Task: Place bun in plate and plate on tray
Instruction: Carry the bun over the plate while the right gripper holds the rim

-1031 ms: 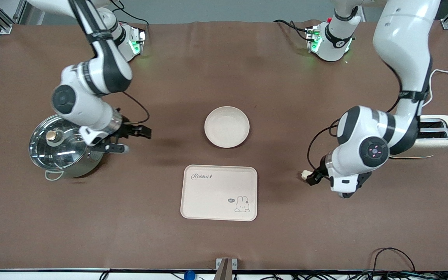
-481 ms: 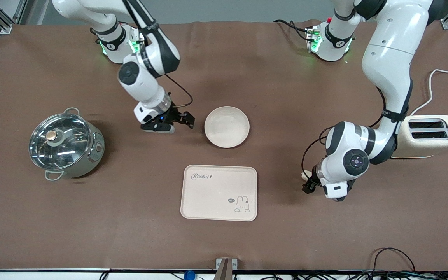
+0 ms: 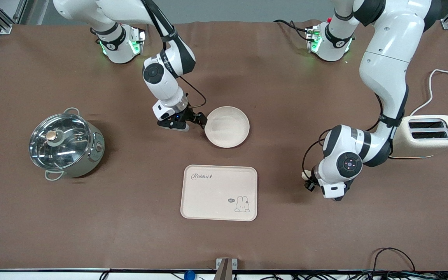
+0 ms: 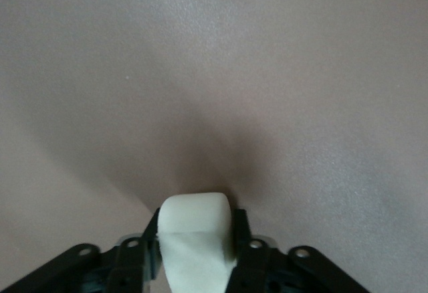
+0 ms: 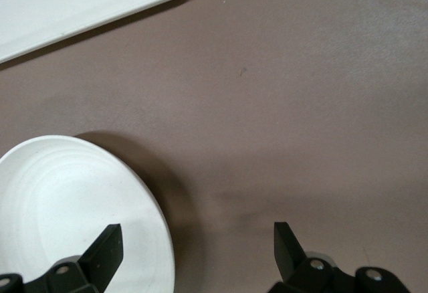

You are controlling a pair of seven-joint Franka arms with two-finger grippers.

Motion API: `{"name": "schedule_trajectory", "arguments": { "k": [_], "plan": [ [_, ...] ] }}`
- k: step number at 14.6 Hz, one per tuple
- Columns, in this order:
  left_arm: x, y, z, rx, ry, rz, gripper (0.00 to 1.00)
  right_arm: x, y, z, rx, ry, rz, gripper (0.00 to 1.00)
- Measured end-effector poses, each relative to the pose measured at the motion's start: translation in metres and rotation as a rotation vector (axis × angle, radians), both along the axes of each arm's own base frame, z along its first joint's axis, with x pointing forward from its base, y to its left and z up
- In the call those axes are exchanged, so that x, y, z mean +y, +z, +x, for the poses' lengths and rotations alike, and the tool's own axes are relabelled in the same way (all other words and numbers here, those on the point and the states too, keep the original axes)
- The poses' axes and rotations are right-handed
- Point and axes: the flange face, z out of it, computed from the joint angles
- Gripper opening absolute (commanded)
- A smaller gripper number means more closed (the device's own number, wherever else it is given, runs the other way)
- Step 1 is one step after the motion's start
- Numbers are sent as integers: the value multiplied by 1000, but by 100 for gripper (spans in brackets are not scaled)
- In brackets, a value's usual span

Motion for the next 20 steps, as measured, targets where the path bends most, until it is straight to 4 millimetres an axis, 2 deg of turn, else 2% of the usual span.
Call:
{"name": "schedule_trajectory", "arguments": {
  "k": [2,3,6,9,11,14,17,20],
  "plan": [
    [-9,1,-2,0,31,-3,36,0,-1,1,1,-5,1,99],
    [-21,3,-5,-1,51,-8,36,0,-2,1,2,-6,0,99],
    [-82,19,-23,-17,120,-19,36,1,-6,0,-1,-5,-2,99],
    [-153,40,-53,-13,162,-64,36,11,-13,-8,-17,5,-4,99],
    [-187,53,-71,-1,191,-99,36,14,-17,-11,-19,9,-6,99],
    [-222,64,-93,25,236,-133,38,15,-17,-10,-21,5,-5,97],
    [-248,69,-112,43,264,-144,43,19,-17,-6,-26,5,0,93],
    [-272,67,-132,55,276,-150,48,24,-25,-5,-22,11,-7,82]
  ]
}}
